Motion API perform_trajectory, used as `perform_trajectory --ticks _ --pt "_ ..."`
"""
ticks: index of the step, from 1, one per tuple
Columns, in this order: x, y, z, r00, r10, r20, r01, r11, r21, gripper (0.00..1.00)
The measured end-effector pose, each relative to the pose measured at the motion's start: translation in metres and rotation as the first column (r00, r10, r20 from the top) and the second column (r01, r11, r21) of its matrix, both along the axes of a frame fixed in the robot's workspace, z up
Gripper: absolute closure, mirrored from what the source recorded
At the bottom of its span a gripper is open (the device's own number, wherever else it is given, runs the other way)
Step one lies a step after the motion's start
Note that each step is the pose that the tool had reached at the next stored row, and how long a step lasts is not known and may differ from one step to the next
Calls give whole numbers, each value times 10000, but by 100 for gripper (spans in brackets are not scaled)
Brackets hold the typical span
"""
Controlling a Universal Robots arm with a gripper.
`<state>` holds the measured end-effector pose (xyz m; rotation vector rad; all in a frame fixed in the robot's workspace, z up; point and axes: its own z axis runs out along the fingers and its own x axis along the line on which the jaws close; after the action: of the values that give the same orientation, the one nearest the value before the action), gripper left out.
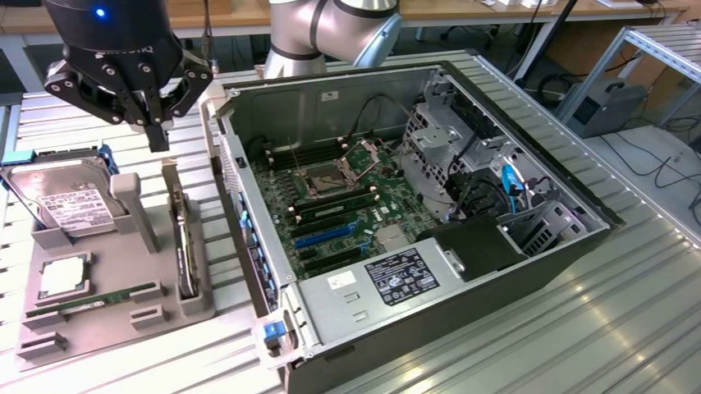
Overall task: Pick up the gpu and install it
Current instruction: 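Reach for the gpu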
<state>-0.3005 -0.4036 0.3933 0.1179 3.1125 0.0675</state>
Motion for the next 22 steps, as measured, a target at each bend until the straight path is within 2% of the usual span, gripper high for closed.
perform_trajectory --ticks 22 --pt "0 -54 0 10000 0 0 0 10000 0 89"
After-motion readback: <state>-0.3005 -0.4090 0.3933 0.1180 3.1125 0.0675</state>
